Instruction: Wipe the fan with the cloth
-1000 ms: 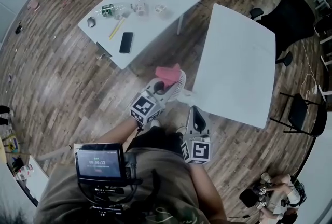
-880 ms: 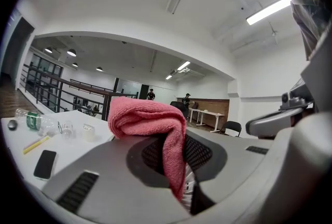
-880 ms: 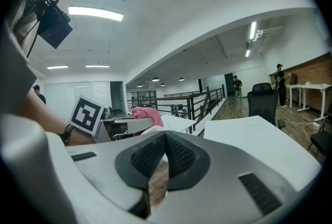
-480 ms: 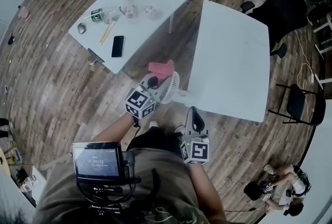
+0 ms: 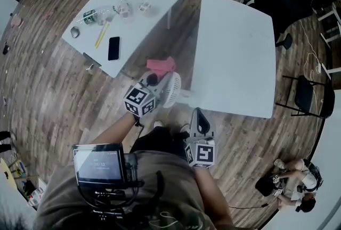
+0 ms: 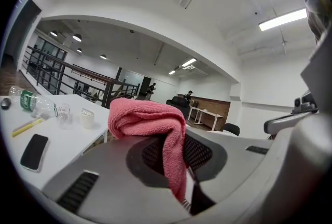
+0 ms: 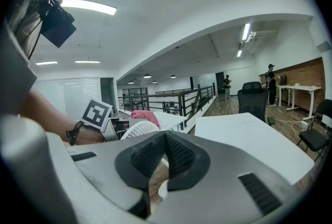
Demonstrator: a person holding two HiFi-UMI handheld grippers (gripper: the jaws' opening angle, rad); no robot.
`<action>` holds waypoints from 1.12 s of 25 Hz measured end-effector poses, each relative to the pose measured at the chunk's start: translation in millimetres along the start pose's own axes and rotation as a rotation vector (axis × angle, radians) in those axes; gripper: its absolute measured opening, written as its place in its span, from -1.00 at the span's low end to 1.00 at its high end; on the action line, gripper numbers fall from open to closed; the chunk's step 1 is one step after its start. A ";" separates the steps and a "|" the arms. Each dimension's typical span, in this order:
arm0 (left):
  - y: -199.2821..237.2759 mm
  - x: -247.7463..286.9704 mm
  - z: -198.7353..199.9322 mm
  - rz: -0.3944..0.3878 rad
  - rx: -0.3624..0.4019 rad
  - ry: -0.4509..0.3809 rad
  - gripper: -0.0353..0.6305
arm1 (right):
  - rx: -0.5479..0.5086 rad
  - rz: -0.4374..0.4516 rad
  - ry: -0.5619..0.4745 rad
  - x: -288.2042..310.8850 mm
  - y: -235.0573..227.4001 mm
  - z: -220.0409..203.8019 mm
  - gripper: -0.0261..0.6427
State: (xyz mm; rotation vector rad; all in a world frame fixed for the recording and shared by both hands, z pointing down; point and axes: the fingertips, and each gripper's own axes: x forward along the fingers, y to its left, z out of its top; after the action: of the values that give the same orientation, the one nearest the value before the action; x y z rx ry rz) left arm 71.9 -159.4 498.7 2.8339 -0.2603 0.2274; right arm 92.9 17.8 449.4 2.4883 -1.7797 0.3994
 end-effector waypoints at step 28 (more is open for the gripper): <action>19.4 -11.4 -50.0 0.031 -0.027 0.067 -0.68 | -0.035 0.021 -0.006 8.7 20.1 3.8 -0.91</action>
State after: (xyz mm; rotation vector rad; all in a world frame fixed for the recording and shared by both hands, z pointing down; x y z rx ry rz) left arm 50.5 -161.3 549.3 2.7912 -0.2908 0.3227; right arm 77.4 2.3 445.7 2.4518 -1.8007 0.3601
